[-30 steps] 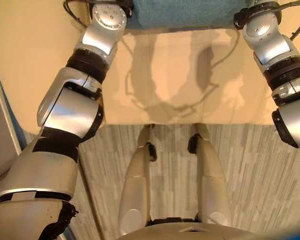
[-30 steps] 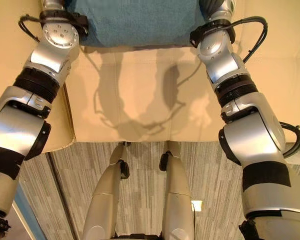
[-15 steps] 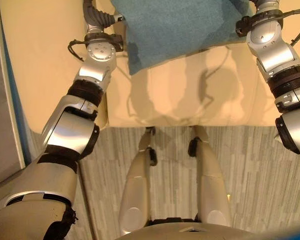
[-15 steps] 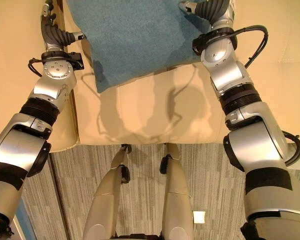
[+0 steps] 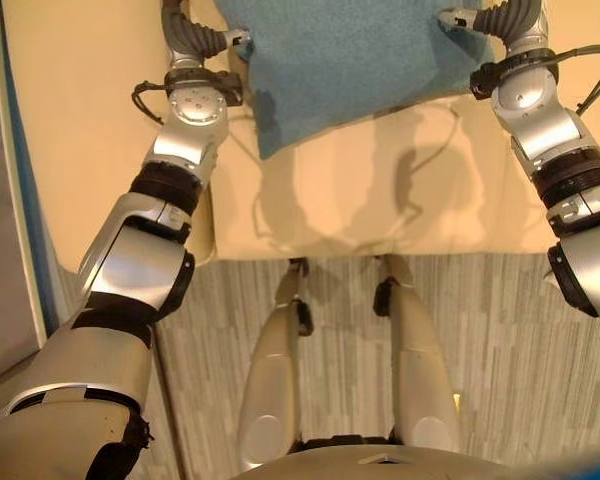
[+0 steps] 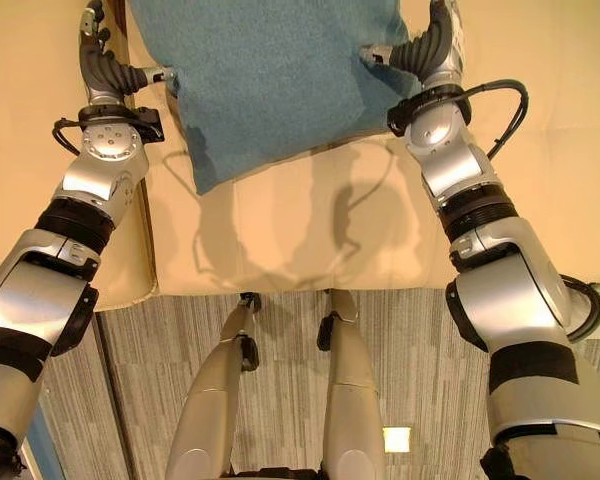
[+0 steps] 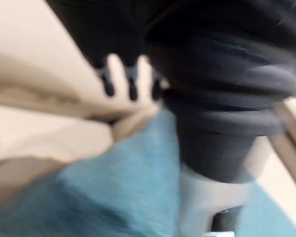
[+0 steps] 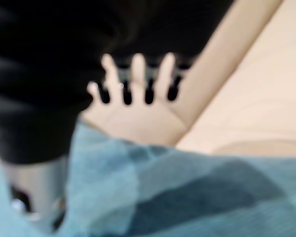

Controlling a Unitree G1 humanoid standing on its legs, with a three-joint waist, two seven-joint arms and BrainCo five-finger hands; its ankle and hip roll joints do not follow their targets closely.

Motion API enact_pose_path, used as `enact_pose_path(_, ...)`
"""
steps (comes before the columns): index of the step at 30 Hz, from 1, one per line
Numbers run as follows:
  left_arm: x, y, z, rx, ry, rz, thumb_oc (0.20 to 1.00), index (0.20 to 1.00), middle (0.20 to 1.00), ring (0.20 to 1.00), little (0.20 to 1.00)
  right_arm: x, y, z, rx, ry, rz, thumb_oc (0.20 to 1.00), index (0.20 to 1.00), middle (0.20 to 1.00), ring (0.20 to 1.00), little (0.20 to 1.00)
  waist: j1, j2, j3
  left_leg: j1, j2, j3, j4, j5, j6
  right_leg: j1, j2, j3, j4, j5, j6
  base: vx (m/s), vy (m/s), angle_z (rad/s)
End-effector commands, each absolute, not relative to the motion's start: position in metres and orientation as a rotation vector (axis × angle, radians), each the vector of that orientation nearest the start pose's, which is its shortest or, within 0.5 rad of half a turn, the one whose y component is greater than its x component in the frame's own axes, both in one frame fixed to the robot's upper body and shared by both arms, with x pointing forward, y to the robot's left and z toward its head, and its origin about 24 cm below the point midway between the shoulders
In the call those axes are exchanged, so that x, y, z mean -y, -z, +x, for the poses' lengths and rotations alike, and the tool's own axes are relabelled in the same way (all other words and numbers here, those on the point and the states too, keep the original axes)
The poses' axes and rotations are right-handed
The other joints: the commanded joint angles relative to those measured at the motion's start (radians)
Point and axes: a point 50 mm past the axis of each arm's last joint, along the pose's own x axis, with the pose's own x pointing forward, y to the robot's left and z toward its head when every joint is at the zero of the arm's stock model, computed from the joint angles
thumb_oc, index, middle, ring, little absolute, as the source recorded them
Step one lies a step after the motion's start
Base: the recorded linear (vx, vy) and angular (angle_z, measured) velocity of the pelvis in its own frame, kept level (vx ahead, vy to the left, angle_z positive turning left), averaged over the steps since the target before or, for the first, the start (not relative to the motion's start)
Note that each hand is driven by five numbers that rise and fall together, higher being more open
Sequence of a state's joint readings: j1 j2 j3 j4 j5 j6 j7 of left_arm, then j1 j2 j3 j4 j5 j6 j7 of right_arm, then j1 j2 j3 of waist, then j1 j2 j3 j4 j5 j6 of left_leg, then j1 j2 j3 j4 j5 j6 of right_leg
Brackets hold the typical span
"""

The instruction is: Pick up all the scattered cushions and arrange them neatly on the sofa.

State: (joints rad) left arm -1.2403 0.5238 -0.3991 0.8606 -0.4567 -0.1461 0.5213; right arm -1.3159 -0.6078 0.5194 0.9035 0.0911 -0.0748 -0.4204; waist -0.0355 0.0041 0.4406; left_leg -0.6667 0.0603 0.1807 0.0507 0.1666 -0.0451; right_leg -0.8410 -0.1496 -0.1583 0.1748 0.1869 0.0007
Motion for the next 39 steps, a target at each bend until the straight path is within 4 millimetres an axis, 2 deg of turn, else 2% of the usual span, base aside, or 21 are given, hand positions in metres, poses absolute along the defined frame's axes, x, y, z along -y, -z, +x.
enact_pose_path(1, -0.198, -0.283, 0.398, 0.578, -0.419, 0.150, 1.000, 1.000, 1.000, 1.000, 1.000, 0.210, -0.294, 0.404, 0.535, 0.400, -0.773, 1.000, 1.000, 1.000, 1.000, 1.000, 0.004, 0.019, -0.071, -0.005, 0.052, -0.095, 0.052, -0.055, -0.110, 0.071, -0.031, 0.018, -0.012, -0.088, 0.166, 0.00, 0.000, 0.00)
enact_pose_path(3, -0.202, -0.269, 0.394, 0.575, -0.434, 0.135, 1.000, 1.000, 1.000, 1.000, 1.000, 0.219, -0.290, 0.401, 0.524, 0.416, -0.773, 1.000, 1.000, 1.000, 1.000, 1.000, 0.005, 0.018, -0.059, -0.010, 0.046, -0.086, 0.055, -0.033, -0.103, 0.066, -0.034, 0.013, -0.015, -0.064, 0.157, -0.03, 0.002, 0.00)
enact_pose_path(5, -0.203, -0.253, 0.390, 0.556, -0.429, 0.107, 1.000, 1.000, 1.000, 1.000, 1.000, 0.225, -0.284, 0.400, 0.508, 0.421, -0.779, 1.000, 1.000, 1.000, 1.000, 1.000, 0.009, 0.020, -0.058, -0.005, 0.044, -0.086, 0.054, -0.034, -0.103, 0.071, -0.035, 0.014, -0.015, -0.066, 0.156, 0.02, 0.000, -0.02)
enact_pose_path(6, -0.203, -0.252, 0.390, 0.554, -0.430, 0.107, 1.000, 1.000, 1.000, 1.000, 1.000, 0.225, -0.283, 0.400, 0.506, 0.420, -0.780, 1.000, 1.000, 1.000, 1.000, 1.000, 0.011, 0.022, -0.066, 0.007, 0.047, -0.092, 0.050, -0.058, -0.109, 0.080, -0.031, 0.019, -0.014, -0.091, 0.164, 0.09, -0.012, -0.03)
enact_pose_path(9, -0.205, -0.204, 0.372, 0.504, -0.415, -0.022, 1.000, 1.000, 1.000, 1.000, 1.000, 0.241, -0.269, 0.395, 0.464, 0.425, -0.760, 1.000, 1.000, 1.000, 1.000, 1.000, 0.029, 0.023, -0.046, -0.001, 0.037, -0.085, 0.047, -0.032, -0.103, 0.072, -0.041, 0.011, -0.015, -0.068, 0.155, -0.04, -0.030, -0.02)
enact_pose_path(12, -0.207, -0.174, 0.358, 0.461, -0.393, -0.114, 1.000, 1.000, 1.000, 1.000, 1.000, 0.244, -0.260, 0.392, 0.456, 0.408, -0.726, 1.000, 1.000, 1.000, 1.000, 1.000, 0.046, 0.030, -0.035, -0.003, 0.036, -0.086, 0.043, -0.027, -0.103, 0.069, -0.045, 0.008, -0.011, -0.073, 0.153, 0.04, -0.031, 0.00)
enact_pose_path(13, -0.207, -0.173, 0.357, 0.458, -0.393, -0.114, 1.000, 1.000, 1.000, 1.000, 1.000, 0.244, -0.259, 0.392, 0.453, 0.407, -0.727, 1.000, 1.000, 1.000, 1.000, 1.000, 0.048, 0.032, -0.044, 0.010, 0.038, -0.092, 0.039, -0.051, -0.110, 0.078, -0.041, 0.013, -0.010, -0.099, 0.162, 0.09, -0.024, 0.01)
enact_pose_path(15, -0.209, -0.160, 0.350, 0.435, -0.375, -0.132, 1.000, 1.000, 1.000, 1.000, 1.000, 0.247, -0.253, 0.390, 0.445, 0.401, -0.710, 1.000, 1.000, 1.000, 1.000, 1.000, 0.054, 0.035, -0.032, -0.002, 0.034, -0.087, 0.040, -0.025, -0.103, 0.066, -0.047, 0.005, -0.009, -0.075, 0.152, 0.01, -0.014, 0.03)
enact_pose_path(16, -0.210, -0.159, 0.350, 0.433, -0.375, -0.131, 1.000, 1.000, 1.000, 1.000, 1.000, 0.247, -0.252, 0.390, 0.443, 0.400, -0.710, 1.000, 1.000, 1.000, 1.000, 1.000, 0.056, 0.037, -0.041, 0.010, 0.036, -0.094, 0.036, -0.048, -0.110, 0.076, -0.044, 0.009, -0.007, -0.100, 0.161, -0.06, -0.043, 0.18)
enact_pose_path(17, -0.216, -0.142, 0.339, 0.398, -0.325, -0.096, 1.000, 1.000, 1.000, 1.000, 1.000, 0.249, -0.246, 0.388, 0.433, 0.381, -0.682, 1.000, 1.000, 1.000, 1.000, 1.000, 0.068, 0.045, -0.027, -0.005, 0.029, -0.088, 0.037, -0.022, -0.103, 0.062, -0.051, 0.002, -0.008, -0.075, 0.152, 0.02, -0.028, 0.20)
enact_pose_path(19, -0.220, -0.139, 0.335, 0.392, -0.318, -0.084, 1.000, 1.000, 1.000, 1.000, 1.000, 0.251, -0.243, 0.388, 0.421, 0.375, -0.673, 1.000, 1.000, 1.000, 1.000, 1.000, 0.075, 0.050, -0.032, 0.004, 0.031, -0.094, 0.034, -0.044, -0.109, 0.068, -0.050, 0.006, -0.004, -0.101, 0.160, 0.01, -0.020, 0.14)
enact_pose_path(21, -0.232, -0.125, 0.324, 0.360, -0.335, -0.099, 1.000, 1.000, 1.000, 1.000, 1.000, 0.247, -0.238, 0.387, 0.419, 0.338, -0.662, 1.000, 1.000, 1.000, 1.000, 1.000, 0.086, 0.061, -0.018, -0.012, 0.026, -0.090, 0.034, -0.017, -0.102, 0.051, -0.058, -0.002, -0.004, -0.075, 0.152, 0.01, -0.014, 0.05)
enact_pose_path(22, -0.232, -0.125, 0.324, 0.359, -0.336, -0.098, 1.000, 1.000, 1.000, 1.000, 1.000, 0.247, -0.238, 0.387, 0.418, 0.337, -0.662, 1.000, 1.000, 1.000, 1.000, 1.000, 0.088, 0.063, -0.026, 0.001, 0.028, -0.096, 0.030, -0.040, -0.109, 0.061, -0.055, 0.003, -0.002, -0.101, 0.161, 0.09, -0.014, 0.05)
enact_pose_path(24, -0.241, -0.120, 0.317, 0.356, -0.357, -0.120, 1.000, 1.000, 1.000, 1.000, 1.000, 0.241, -0.236, 0.387, 0.422, 0.307, -0.631, 1.000, 1.000, 1.000, 1.000, 1.000, 0.104, 0.075, -0.017, -0.003, 0.026, -0.099, 0.027, -0.039, -0.109, 0.054, -0.060, 0.001, 0.003, -0.104, 0.160, 0.04, -0.025, 0.06)
enact_pose_path(28, -0.244, -0.115, 0.313, 0.346, -0.376, -0.141, 1.000, 1.000, 1.000, 1.000, 1.000, 0.230, -0.234, 0.388, 0.441, 0.274, -0.562, 1.000, 1.000, 1.000, 1.000, 1.000, 0.114, 0.083, -0.011, -0.006, 0.023, -0.100, 0.029, -0.038, -0.108, 0.048, -0.064, 0.000, 0.012, -0.107, 0.158, 0.00, -0.006, 0.01)
enact_pose_path(32, -0.235, -0.116, 0.319, 0.350, -0.374, -0.156, 1.000, 1.000, 1.000, 1.000, 1.000, 0.195, -0.226, 0.391, 0.471, 0.179, -0.426, 1.000, 1.000, 1.000, 1.000, 1.000, 0.119, 0.088, 0.000, -0.007, 0.018, -0.099, 0.032, -0.041, -0.105, 0.046, -0.069, 0.002, 0.017, -0.109, 0.156, 0.00, -0.004, 0.05)
enact_pose_path(34, -0.233, -0.117, 0.320, 0.352, -0.369, -0.151, 1.000, 1.000, 1.000, 1.000, 1.000, 0.186, -0.223, 0.391, 0.472, 0.154, -0.410, 1.000, 1.000, 1.000, 1.000, 1.000, 0.119, 0.089, 0.001, -0.006, 0.018, -0.099, 0.033, -0.042, -0.105, 0.047, -0.070, 0.002, 0.018, -0.109, 0.156, -0.04, 0.011, 0.06)
enact_pose_path(35, -0.230, -0.118, 0.321, 0.357, -0.363, -0.148, 1.000, 1.000, 1.000, 1.000, 1.000, 0.172, -0.221, 0.391, 0.482, 0.112, -0.396, 1.000, 1.000, 1.000, 1.000, 1.000, 0.118, 0.091, 0.011, -0.019, 0.015, -0.092, 0.038, -0.018, -0.098, 0.038, -0.073, -0.001, 0.014, -0.080, 0.147, -0.08, 0.028, 0.03)
enact_pose_path(37, -0.227, -0.118, 0.322, 0.357, -0.358, -0.145, 1.000, 1.000, 1.000, 1.000, 1.000, 0.164, -0.219, 0.392, 0.483, 0.089, -0.391, 1.000, 1.000, 1.000, 1.000, 1.000, 0.121, 0.093, 0.005, -0.006, 0.016, -0.097, 0.035, -0.041, -0.104, 0.048, -0.071, 0.004, 0.016, -0.107, 0.155, 0.00, 0.000, 0.00)
enact_pose_path(38, -0.224, -0.117, 0.323, 0.352, -0.352, -0.139, 1.000, 1.000, 1.000, 1.000, 1.000, 0.149, -0.217, 0.391, 0.489, 0.037, -0.394, 0.925, 0.925, 0.925, 0.925, 0.925, 0.120, 0.094, 0.016, -0.015, 0.013, -0.093, 0.039, -0.018, -0.097, 0.043, -0.075, 0.000, 0.011, -0.079, 0.146, 0.07, 0.014, 0.02)
enact_pose_path(39, -0.222, -0.117, 0.323, 0.353, -0.350, -0.138, 1.000, 1.000, 1.000, 1.000, 1.000, 0.141, -0.216, 0.391, 0.491, 0.009, -0.389, 0.520, 0.520, 0.520, 0.520, 0.520, 0.123, 0.095, 0.010, 0.000, 0.015, -0.097, 0.035, -0.041, -0.103, 0.054, -0.071, 0.005, 0.014, -0.105, 0.154, 0.00, 0.000, 0.00)
